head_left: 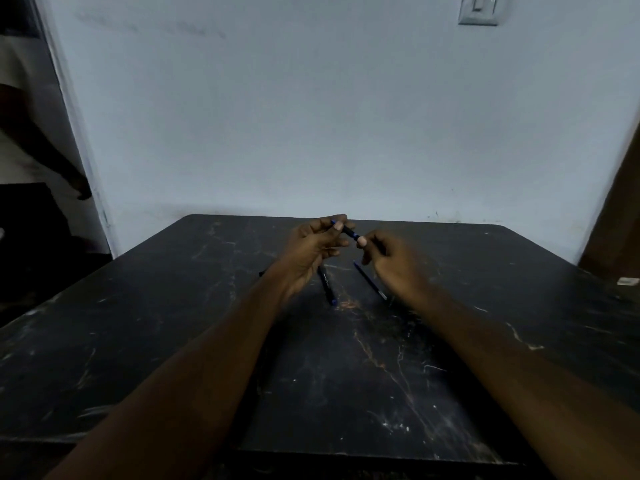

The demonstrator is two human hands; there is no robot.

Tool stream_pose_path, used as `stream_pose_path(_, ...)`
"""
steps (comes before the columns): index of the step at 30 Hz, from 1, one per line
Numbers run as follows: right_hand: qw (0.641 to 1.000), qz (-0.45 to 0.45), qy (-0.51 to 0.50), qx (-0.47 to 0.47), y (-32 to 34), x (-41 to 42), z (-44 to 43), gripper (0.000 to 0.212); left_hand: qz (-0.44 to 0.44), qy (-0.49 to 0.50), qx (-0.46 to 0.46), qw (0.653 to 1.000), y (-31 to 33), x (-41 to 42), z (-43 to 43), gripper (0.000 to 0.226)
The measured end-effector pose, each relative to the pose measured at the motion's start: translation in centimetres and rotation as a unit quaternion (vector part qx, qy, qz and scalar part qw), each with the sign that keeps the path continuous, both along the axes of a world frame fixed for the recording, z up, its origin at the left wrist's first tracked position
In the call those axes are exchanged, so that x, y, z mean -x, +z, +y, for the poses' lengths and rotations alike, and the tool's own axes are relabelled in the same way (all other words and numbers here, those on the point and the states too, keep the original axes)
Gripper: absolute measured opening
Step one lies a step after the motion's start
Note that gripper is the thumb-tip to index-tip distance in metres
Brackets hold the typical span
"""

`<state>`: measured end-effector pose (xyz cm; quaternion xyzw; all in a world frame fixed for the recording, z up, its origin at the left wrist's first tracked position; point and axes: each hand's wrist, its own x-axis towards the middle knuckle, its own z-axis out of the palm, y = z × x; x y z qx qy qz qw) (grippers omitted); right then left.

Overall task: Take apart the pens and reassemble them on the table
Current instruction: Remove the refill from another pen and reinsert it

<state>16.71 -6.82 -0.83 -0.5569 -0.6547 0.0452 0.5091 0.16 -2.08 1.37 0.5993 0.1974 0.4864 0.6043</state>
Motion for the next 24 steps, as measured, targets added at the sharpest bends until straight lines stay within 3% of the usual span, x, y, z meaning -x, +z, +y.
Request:
stream_pose_path(6, 0.999, -0.004, 0.001, -0.038, -0.07, 0.09, 0.2, 0.01, 0.008, 0.06, 0.017, 0.998, -0.21, -0.05, 0.25, 0.018)
stream_pose_path(12, 1.0, -0.005, -0.004, 0.0, 0.1, 0.09, -0.01, 0.025, 0.016, 0.057, -0.015, 0.998, -0.57, 0.01, 0.41, 0.007)
stream_pose_path(15, 1.0, 0.002, 0.003, 0.014, 0.19, 0.21, -0.14, 0.03, -0.001, 0.01, -0.009, 1.0, -0.33, 0.15, 0.24, 0.016)
stream_pose_path(24, 0.999, 0.01, 0.003, -0.031, 0.25, 0.38, -0.02, 0.011, -0.003, 0.066, 0.029, 0.997, -0.23, -0.03, 0.25, 0.024)
